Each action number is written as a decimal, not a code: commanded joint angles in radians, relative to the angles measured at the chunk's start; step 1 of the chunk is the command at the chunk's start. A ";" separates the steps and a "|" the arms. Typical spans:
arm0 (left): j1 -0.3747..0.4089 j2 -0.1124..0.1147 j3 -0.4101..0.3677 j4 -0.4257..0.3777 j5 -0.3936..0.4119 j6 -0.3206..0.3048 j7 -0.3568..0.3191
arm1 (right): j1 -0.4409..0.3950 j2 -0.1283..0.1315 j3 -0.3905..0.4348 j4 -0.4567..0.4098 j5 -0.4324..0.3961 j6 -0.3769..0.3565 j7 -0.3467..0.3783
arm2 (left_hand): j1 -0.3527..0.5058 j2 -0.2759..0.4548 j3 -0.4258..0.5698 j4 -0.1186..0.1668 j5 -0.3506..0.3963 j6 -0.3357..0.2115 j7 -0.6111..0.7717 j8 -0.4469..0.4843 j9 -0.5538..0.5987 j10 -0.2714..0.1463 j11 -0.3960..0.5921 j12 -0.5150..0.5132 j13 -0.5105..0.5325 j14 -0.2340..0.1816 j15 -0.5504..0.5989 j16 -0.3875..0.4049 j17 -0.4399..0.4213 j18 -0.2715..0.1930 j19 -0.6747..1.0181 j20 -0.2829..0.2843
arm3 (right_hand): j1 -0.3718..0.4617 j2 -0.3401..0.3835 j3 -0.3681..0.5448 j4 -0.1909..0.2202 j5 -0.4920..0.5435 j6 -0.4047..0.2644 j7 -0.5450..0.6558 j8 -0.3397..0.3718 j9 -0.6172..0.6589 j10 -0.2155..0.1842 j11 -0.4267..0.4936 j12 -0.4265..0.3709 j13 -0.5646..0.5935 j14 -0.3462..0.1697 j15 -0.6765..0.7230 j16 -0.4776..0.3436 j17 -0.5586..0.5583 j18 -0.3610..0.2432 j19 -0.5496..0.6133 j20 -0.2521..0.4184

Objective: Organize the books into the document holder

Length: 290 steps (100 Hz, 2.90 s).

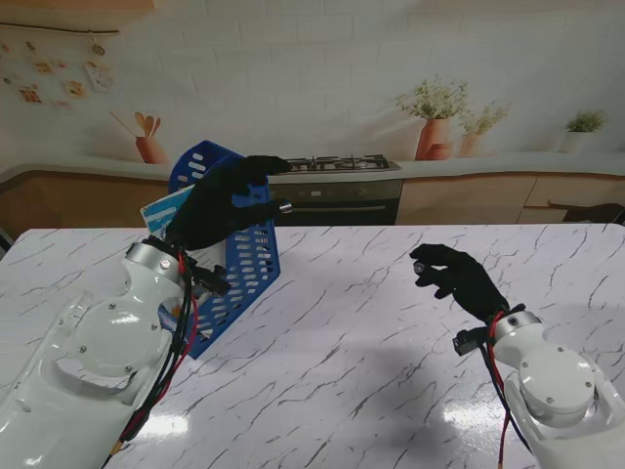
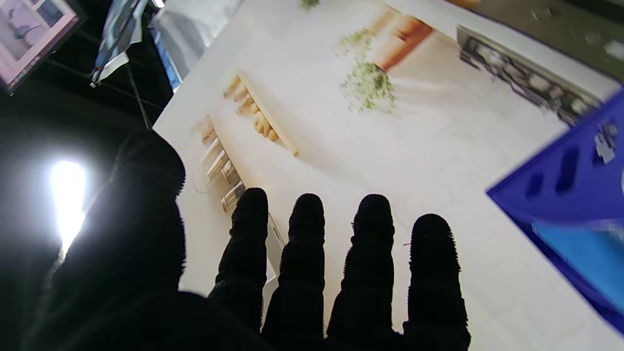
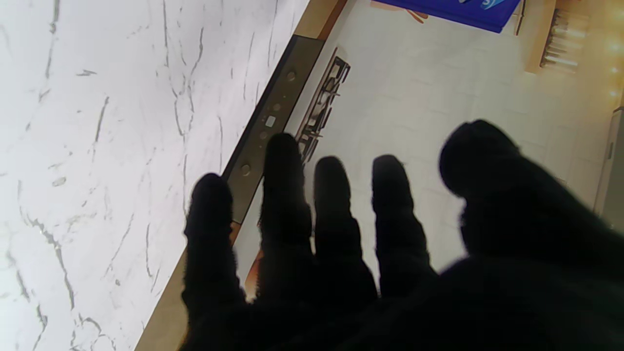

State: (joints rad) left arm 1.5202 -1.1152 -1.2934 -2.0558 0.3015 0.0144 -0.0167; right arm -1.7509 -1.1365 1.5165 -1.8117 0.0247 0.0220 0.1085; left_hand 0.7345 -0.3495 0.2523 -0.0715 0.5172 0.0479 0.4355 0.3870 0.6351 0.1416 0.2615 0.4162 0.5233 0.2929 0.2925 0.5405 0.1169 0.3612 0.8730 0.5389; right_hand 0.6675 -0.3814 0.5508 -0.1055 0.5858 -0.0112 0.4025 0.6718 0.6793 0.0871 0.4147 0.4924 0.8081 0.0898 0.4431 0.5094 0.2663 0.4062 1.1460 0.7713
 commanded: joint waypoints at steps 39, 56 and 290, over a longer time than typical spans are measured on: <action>-0.018 -0.026 0.111 0.187 -0.160 -0.114 -0.031 | -0.024 -0.006 -0.005 0.019 0.023 -0.022 0.003 | 0.034 0.042 -0.047 0.033 0.019 0.012 0.017 0.002 0.041 -0.021 0.031 0.018 0.020 0.028 0.045 0.030 -0.010 0.016 0.090 0.038 | -0.008 0.010 0.001 0.028 0.035 0.011 -0.014 0.031 0.003 -0.010 0.008 0.008 0.011 -0.015 0.005 -0.003 0.006 0.050 0.013 0.001; -0.016 -0.032 0.125 0.261 -0.244 -0.123 -0.044 | -0.027 -0.006 -0.019 0.030 0.035 -0.030 0.007 | 0.044 0.039 -0.043 0.034 0.027 0.010 0.025 0.005 0.051 -0.017 0.033 0.019 0.020 0.036 0.047 0.031 -0.022 0.018 0.089 0.039 | 0.004 0.021 -0.021 0.030 0.045 0.014 0.018 0.058 0.002 -0.009 0.023 0.010 0.005 -0.017 0.008 -0.003 0.003 0.043 0.012 -0.002; 0.108 -0.043 0.077 0.430 -0.393 -0.056 -0.072 | -0.002 0.003 -0.139 0.070 0.072 -0.024 0.057 | 0.096 0.018 0.051 0.033 0.025 0.012 0.170 0.132 0.075 0.003 0.083 0.048 0.012 0.041 0.081 0.051 -0.099 -0.014 0.056 0.059 | 0.030 0.036 -0.055 -0.006 0.050 0.006 0.092 0.047 0.029 0.001 0.037 0.024 0.014 -0.003 0.015 -0.007 -0.004 0.058 0.010 -0.023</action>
State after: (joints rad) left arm 1.6274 -1.1538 -1.2203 -1.6331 -0.0900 -0.0149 -0.0782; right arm -1.7507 -1.1304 1.3805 -1.7409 0.0932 -0.0075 0.1611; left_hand 0.8284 -0.3467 0.2793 -0.0598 0.5430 0.0615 0.6128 0.5358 0.6963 0.1471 0.3335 0.4599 0.5222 0.3321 0.3473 0.5834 0.0333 0.3685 0.9390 0.5887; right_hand 0.6808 -0.3612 0.5108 -0.1055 0.6352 -0.0002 0.4996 0.7353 0.6943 0.0962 0.4528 0.5102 0.8088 0.0913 0.4431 0.5093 0.2642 0.4062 1.1450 0.7594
